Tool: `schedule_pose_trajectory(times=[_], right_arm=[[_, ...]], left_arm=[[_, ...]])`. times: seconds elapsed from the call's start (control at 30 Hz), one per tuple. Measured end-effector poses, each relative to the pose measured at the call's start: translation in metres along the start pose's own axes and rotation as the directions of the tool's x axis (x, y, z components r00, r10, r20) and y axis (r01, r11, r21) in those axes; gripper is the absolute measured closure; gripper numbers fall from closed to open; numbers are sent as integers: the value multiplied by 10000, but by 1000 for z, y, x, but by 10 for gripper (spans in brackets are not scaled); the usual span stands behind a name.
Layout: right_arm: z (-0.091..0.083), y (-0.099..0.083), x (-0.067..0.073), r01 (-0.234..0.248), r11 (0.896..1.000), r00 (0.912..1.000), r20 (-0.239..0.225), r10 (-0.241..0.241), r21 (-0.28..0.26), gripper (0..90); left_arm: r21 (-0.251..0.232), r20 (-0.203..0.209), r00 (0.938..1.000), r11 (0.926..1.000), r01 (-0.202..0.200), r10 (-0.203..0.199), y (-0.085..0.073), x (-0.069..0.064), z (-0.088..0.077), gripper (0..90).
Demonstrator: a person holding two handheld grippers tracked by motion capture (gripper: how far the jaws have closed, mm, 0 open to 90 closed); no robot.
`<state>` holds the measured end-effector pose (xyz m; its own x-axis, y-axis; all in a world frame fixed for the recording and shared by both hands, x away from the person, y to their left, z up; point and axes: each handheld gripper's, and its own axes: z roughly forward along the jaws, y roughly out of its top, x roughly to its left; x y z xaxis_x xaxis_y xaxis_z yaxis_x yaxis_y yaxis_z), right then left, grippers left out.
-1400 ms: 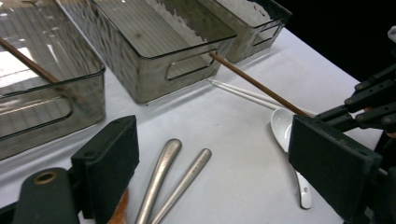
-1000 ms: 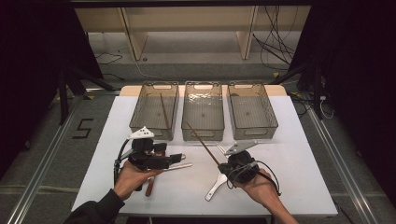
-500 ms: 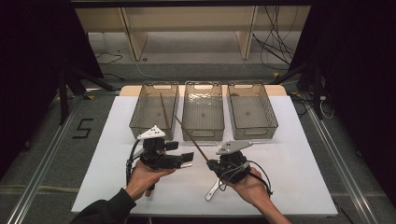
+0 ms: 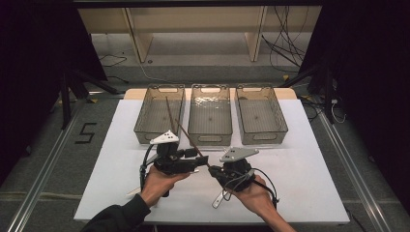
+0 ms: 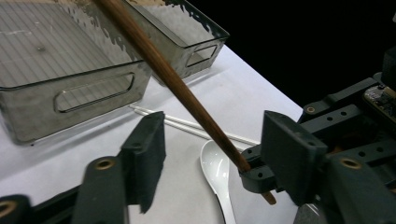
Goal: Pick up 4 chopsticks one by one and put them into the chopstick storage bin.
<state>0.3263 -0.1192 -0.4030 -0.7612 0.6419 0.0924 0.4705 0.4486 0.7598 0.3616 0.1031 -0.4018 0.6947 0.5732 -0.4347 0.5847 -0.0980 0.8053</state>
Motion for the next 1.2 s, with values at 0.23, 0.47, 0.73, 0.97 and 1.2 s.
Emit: schedule_pose_trajectory(times=[0.23, 0.47, 0.73, 0.97, 1.2], right_arm=[[2, 0, 4, -8, 9999, 10000, -57, 7, -143, 850], [2, 0, 5, -107, 9995, 9998, -164, 102, -299, 849], [2, -1, 5, -212, 9990, 9995, -224, 203, -406, 847], [2, -2, 5, -179, 9986, 9995, -268, 166, -495, 832], [-2, -4, -1, -524, 9977, 9970, -591, 498, -431, 715]], left_arm=[[101, 325, 9994, 9999, 75, -78, -1, 1, 1, 546], [180, 516, 9983, 9995, 248, -257, -2, 2, 1, 661], [205, 837, 9947, 9981, 575, -590, -1, 5, 0, 750], [431, 1442, 9830, 9931, 1086, -1138, 2, 5, -1, 826], [593, 973, 9913, 9948, 830, -885, 8, 14, -9, 837]])
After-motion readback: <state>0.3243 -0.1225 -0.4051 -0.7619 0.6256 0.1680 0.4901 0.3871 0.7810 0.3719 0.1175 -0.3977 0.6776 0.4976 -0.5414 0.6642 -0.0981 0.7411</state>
